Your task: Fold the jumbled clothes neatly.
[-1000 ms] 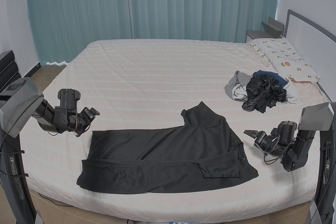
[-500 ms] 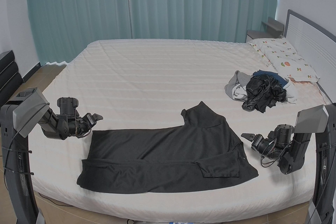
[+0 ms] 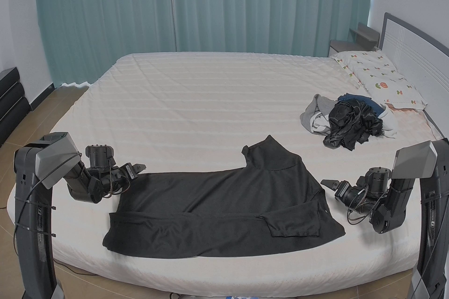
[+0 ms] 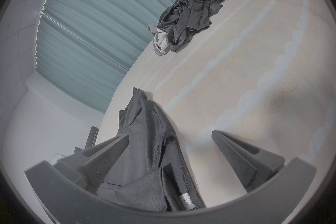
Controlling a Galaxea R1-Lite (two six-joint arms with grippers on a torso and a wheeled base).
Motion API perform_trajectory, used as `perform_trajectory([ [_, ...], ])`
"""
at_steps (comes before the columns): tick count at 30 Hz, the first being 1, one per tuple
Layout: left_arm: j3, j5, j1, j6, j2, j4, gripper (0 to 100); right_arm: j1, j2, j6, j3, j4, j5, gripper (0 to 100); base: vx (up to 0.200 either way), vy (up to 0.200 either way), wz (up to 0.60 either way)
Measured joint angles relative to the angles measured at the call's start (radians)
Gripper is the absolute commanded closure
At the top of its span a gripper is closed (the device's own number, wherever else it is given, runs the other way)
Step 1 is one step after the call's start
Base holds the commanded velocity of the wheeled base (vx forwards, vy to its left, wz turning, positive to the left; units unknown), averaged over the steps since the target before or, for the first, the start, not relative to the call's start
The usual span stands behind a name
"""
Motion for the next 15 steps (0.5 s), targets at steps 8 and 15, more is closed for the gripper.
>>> perform_trajectory([
  [8, 0.005, 0.006, -0.006, -0.003, 0.019, -0.03, 0, 0.001, 0.001, 0.0, 0.0, 0.0, 0.0, 0, 0.0, 0.0, 0.0],
  [15, 0.007, 0.009, -0.005, -0.034, 0.02, -0.036, 100, 0.001, 0.002, 0.0, 0.002, 0.0, 0.0, 0, 0.0, 0.0, 0.0],
])
